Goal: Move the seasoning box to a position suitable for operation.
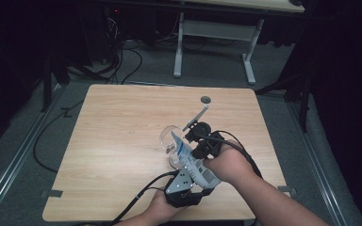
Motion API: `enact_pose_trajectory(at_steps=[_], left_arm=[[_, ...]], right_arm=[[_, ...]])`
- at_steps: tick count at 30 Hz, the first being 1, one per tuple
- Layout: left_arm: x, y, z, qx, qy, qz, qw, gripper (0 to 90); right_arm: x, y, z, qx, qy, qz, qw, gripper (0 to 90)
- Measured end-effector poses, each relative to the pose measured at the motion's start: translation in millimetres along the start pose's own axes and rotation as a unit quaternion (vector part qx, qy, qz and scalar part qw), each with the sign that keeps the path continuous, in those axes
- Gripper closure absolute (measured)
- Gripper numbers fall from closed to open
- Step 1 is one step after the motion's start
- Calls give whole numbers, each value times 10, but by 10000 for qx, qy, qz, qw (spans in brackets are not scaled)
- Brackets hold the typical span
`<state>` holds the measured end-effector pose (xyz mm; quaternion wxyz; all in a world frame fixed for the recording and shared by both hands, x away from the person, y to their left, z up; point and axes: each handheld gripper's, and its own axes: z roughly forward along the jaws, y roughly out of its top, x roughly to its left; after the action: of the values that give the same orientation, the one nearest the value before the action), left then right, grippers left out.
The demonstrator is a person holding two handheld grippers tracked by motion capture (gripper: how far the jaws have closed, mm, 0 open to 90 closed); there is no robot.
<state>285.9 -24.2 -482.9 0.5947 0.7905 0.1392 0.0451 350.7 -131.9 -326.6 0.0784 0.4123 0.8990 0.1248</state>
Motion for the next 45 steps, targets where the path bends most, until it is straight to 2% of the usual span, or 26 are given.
enact_pose_trajectory(at_steps=[45], left_arm=[[0, 24, -19, -95, 3, -70, 9999, 613]], right_arm=[[38, 47, 6, 24, -68, -67, 10000, 900]])
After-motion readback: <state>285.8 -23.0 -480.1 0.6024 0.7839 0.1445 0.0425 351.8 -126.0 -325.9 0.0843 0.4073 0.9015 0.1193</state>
